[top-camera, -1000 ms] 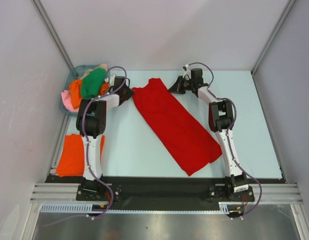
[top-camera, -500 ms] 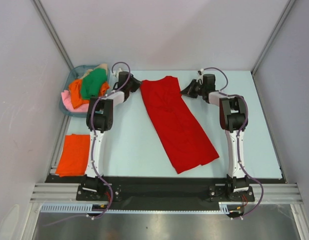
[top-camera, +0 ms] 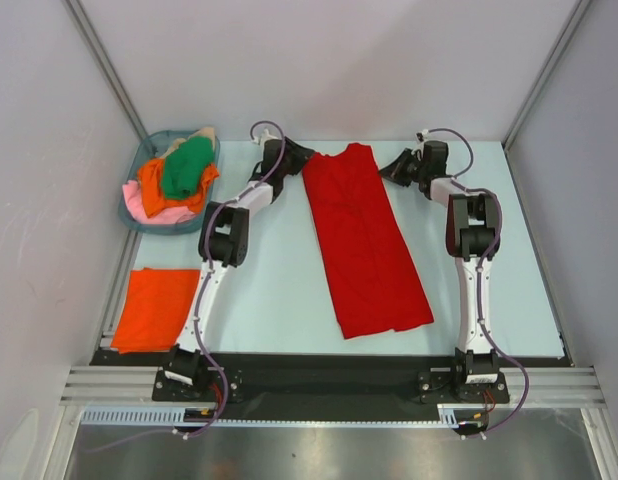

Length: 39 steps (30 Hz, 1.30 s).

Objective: Fold and stack the t-shirts
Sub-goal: Fold the tshirt

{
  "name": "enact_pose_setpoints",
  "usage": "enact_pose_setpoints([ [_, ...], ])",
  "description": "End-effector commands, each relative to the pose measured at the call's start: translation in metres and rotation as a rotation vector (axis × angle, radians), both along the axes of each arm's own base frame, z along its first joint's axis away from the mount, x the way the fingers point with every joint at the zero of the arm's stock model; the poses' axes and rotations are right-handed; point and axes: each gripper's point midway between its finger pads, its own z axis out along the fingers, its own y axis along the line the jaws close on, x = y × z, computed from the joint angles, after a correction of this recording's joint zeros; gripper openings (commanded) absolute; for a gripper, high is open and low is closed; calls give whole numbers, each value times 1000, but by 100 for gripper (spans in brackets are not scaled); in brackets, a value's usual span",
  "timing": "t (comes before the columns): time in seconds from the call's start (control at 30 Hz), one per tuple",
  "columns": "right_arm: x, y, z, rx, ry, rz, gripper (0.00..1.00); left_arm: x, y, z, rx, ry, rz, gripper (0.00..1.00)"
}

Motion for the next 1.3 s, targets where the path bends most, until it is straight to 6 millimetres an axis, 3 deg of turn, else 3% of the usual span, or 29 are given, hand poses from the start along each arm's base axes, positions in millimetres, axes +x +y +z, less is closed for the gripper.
enact_pose_setpoints([
  [0.0, 9, -2, 11, -29, -25, 5, 6, 7, -3, 32, 12, -42, 5, 47],
  [0.03, 6, -7, 11, -44, 2, -3, 13, 5, 0, 59, 26, -69, 8, 50],
  [0.07, 4, -11, 11, -59, 16, -12, 18, -1, 5, 52, 64, -40, 9, 55],
  [0.1, 4, -17, 27, -79, 7, -28, 21, -3, 17, 60, 126, -49, 21, 61],
  [0.13, -6, -25, 20, -99, 54, -35, 32, -11, 24, 61, 167, -19, 25, 64],
  [0.17, -9, -31, 27, -110, 63, -43, 37, -23, 33, 47, 213, 30, 22, 66],
  [0.2, -12, -40, 29, -147, 77, -72, 42, -31, 48, 87, 263, -6, 33, 67],
  [0.23, -24, -45, 39, -193, 103, -70, 49, -40, 56, 94, 299, 1, 38, 67],
  [0.27, -31, -49, 43, -227, 118, -77, 52, -58, 62, 84, 335, 39, 27, 67],
  [0.3, -35, -75, 42, -275, 152, -139, 53, -73, 74, 122, 384, 3, 49, 68],
  [0.33, -47, -83, 63, -298, 161, -164, 55, -88, 83, 130, 411, 12, 68, 68],
  [0.37, -69, -88, 47, -317, 223, -171, 56, -115, 90, 100, 440, 90, 51, 68],
  [0.4, -79, -96, 51, -332, 233, -196, 56, -134, 89, 135, 418, 43, 47, 67],
  [0.43, -91, -99, 77, -335, 204, -216, 57, -152, 85, 130, 409, 60, 17, 66],
  [0.47, -121, -99, 54, -345, 276, -208, 59, -184, 79, 95, 418, 141, -23, 66],
  [0.5, -134, -100, 54, -348, 289, -214, 60, -203, 73, 116, 396, 102, -39, 65],
  [0.57, -179, -98, 52, -341, 332, -216, 60, -256, 55, 79, 399, 182, -131, 65],
  [0.6, -194, -95, 47, -340, 346, -210, 60, -274, 48, 72, 375, 210, -152, 65],
  [0.63, -204, -95, 51, -343, 331, -220, 60, -292, 43, 78, 359, 201, -172, 65],
  [0.67, -215, -94, 65, -345, 302, -235, 60, -320, 31, 59, 370, 244, -208, 66],
  [0.7, -237, -92, 52, -346, 343, -231, 60, -338, 25, 52, 377, 268, -231, 66],
  [0.77, -266, -89, 52, -373, 366, -223, 60, -385, 8, 39, 398, 315, -278, 67],
  [0.8, -273, -92, 53, -387, 373, -237, 59, -402, 3, 35, 402, 335, -294, 67],
  [0.83, -283, -79, 52, -397, 375, -204, 60, -418, -1, 30, 398, 360, -298, 67],
  [0.87, -289, -76, 55, -396, 366, -199, 59, -446, -10, 21, 368, 406, -312, 67],
  [0.93, -308, -70, 57, -412, 360, -190, 59, -474, -12, 5, 347, 465, -306, 66],
  [0.97, -313, -70, 58, -425, 351, -195, 59, -490, -26, 5, 316, 480, -329, 66],
  [1.17, -334, -59, 68, -437, 308, -157, 59, -540, -75, -9, 312, 562, -451, 67],
  [1.27, -337, -61, 76, -437, 280, -158, 60, -556, -84, -22, 303, 630, -477, 67],
])
